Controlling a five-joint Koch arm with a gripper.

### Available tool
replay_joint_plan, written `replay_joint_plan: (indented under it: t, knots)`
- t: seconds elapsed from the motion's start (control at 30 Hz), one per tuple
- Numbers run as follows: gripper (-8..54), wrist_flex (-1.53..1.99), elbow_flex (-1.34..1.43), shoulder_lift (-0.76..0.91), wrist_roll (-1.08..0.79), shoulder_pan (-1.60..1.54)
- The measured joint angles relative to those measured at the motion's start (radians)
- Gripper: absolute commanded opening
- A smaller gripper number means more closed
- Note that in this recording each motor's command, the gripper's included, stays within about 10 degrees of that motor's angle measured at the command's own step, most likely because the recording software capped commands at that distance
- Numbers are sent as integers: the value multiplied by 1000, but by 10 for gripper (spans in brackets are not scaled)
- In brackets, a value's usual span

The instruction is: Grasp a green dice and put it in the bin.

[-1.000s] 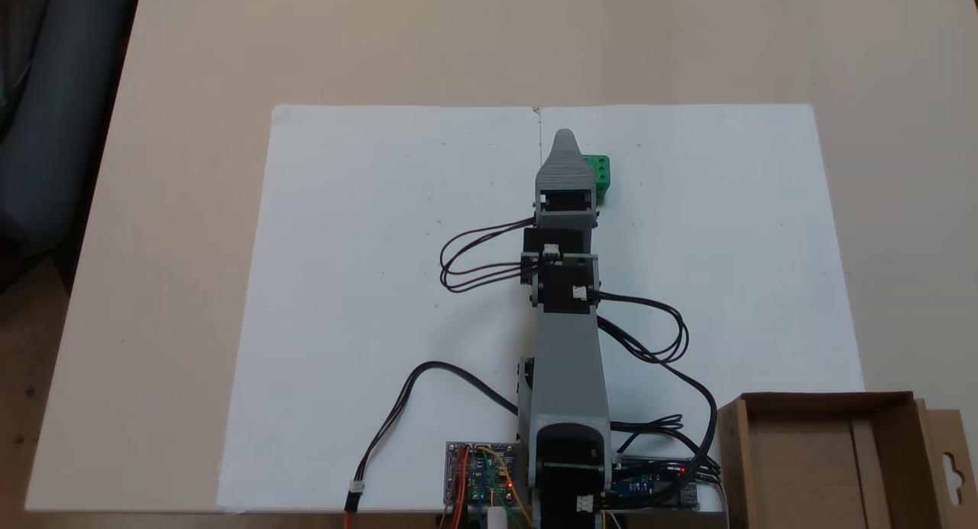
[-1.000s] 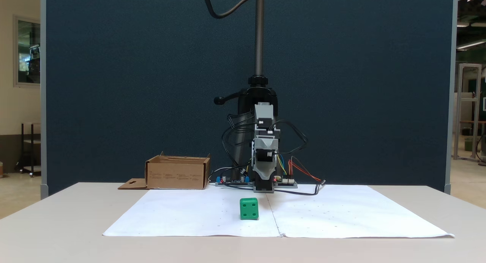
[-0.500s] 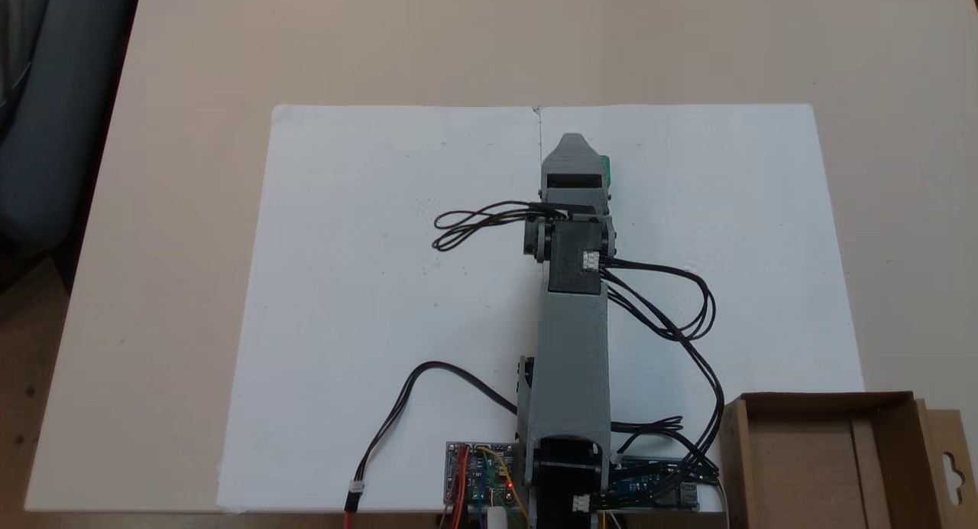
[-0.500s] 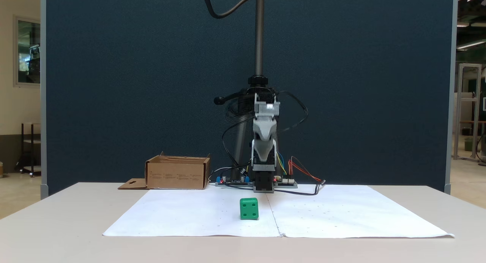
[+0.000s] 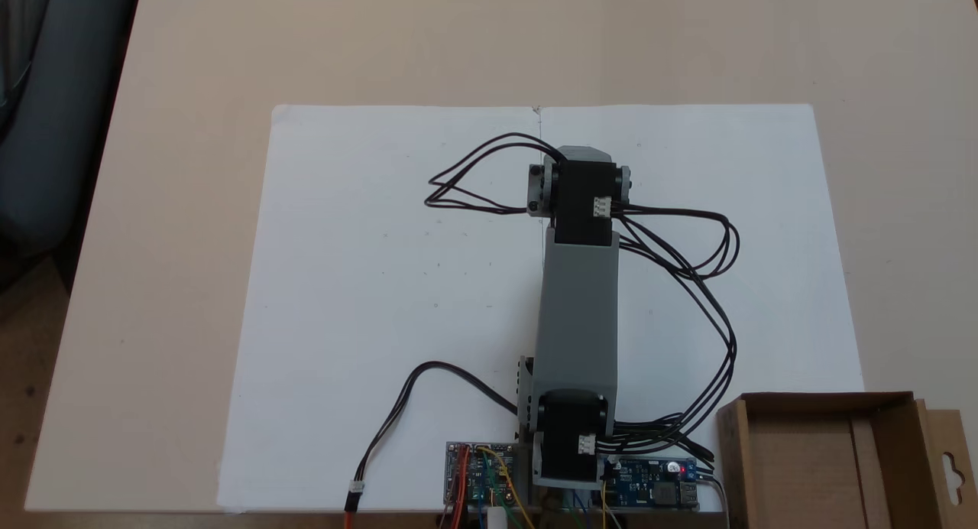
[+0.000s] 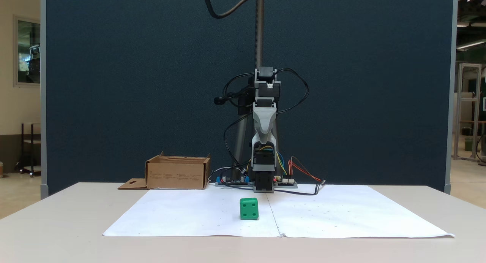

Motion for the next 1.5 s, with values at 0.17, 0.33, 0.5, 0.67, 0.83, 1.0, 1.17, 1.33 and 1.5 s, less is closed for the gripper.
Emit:
replay_joint_plan:
  t: [0.17, 0.33, 0.5, 0.67, 0.83, 1.0, 1.17, 1.33, 1.5]
  knots:
    - [463, 54, -89, -75, 2, 2]
    - [472, 66, -92, -91, 2, 17]
    - [471, 67, -221, -156, 2, 32]
    - [471, 67, -273, -235, -21, 35]
    - [471, 67, -278, -324, -41, 57]
    - [471, 67, -356, -414, -61, 97]
    - [470, 67, -407, -480, -92, 127]
    - [470, 67, -420, -545, -107, 150]
    - [470, 67, -420, -594, -107, 158]
